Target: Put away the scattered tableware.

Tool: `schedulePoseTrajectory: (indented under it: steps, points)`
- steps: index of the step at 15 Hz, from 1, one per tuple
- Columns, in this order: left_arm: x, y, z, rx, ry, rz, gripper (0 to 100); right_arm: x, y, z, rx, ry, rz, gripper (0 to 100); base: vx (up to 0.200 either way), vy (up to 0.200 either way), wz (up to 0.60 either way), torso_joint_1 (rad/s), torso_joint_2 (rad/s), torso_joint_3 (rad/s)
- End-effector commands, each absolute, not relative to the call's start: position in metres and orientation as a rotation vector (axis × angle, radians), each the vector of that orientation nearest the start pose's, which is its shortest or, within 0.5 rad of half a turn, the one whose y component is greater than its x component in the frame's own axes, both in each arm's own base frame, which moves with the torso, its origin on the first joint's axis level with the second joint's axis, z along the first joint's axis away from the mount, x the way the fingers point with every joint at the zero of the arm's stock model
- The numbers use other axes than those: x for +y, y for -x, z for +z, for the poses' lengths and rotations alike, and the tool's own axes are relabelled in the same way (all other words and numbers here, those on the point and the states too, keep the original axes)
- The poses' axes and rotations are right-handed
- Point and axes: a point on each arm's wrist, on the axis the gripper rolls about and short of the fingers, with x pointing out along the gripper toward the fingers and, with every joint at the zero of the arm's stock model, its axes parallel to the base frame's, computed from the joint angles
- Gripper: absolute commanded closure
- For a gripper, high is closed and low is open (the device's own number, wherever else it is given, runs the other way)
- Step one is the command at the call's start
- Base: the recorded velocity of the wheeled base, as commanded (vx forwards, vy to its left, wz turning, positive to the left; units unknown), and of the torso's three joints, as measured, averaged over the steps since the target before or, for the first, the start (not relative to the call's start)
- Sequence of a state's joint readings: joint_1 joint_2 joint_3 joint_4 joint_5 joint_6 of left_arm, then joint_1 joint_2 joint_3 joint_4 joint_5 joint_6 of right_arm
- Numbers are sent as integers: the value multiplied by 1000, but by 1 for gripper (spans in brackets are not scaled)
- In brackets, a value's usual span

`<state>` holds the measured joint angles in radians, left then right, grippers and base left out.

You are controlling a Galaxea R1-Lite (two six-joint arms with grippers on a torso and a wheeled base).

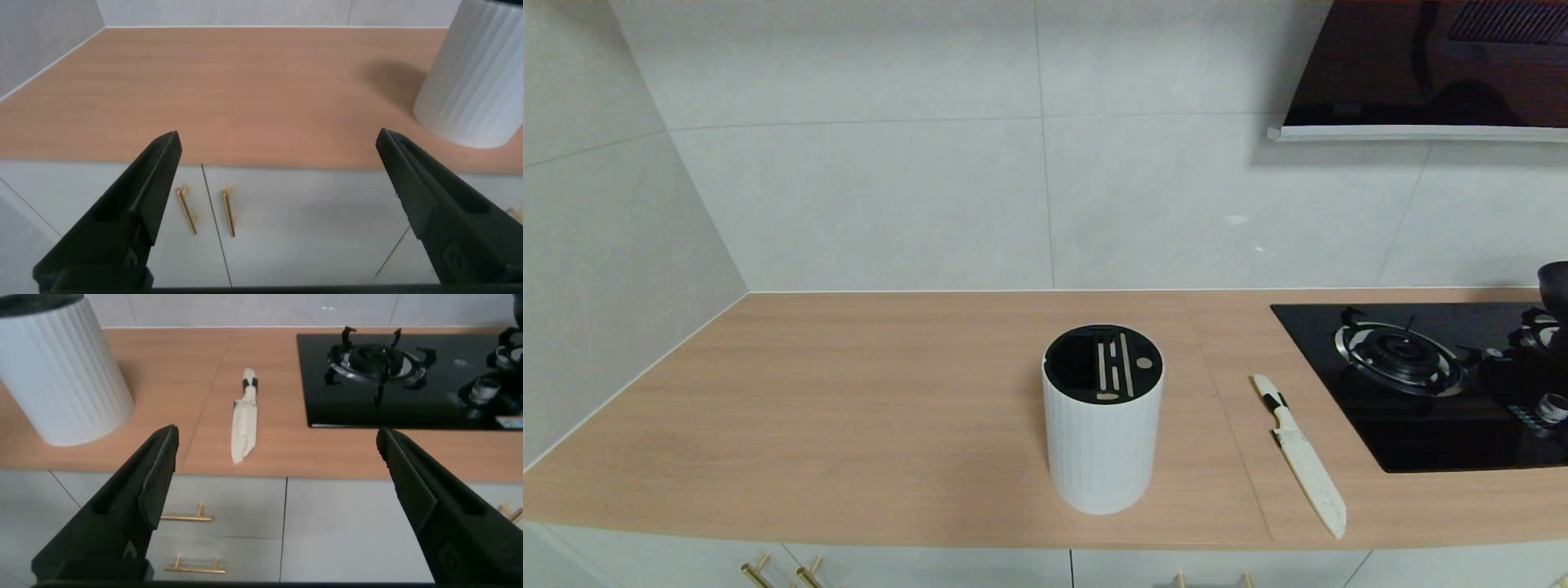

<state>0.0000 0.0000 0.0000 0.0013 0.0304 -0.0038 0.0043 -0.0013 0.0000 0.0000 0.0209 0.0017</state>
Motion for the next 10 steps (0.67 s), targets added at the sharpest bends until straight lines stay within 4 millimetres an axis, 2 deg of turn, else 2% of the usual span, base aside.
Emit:
schedulePoseTrajectory:
  steps: [1,9,10]
  points:
    - [1,23,75,1,5,31,0,0,23,75,0,-3,26,0,0,0,0,36,-85,-46]
    - [1,23,75,1,5,31,0,0,23,75,0,-2,26,0,0,0,0,3,-8,-3]
    - [1,23,75,1,6,31,0,0,23,75,0,-2,26,0,0,0,-600,7,2,2]
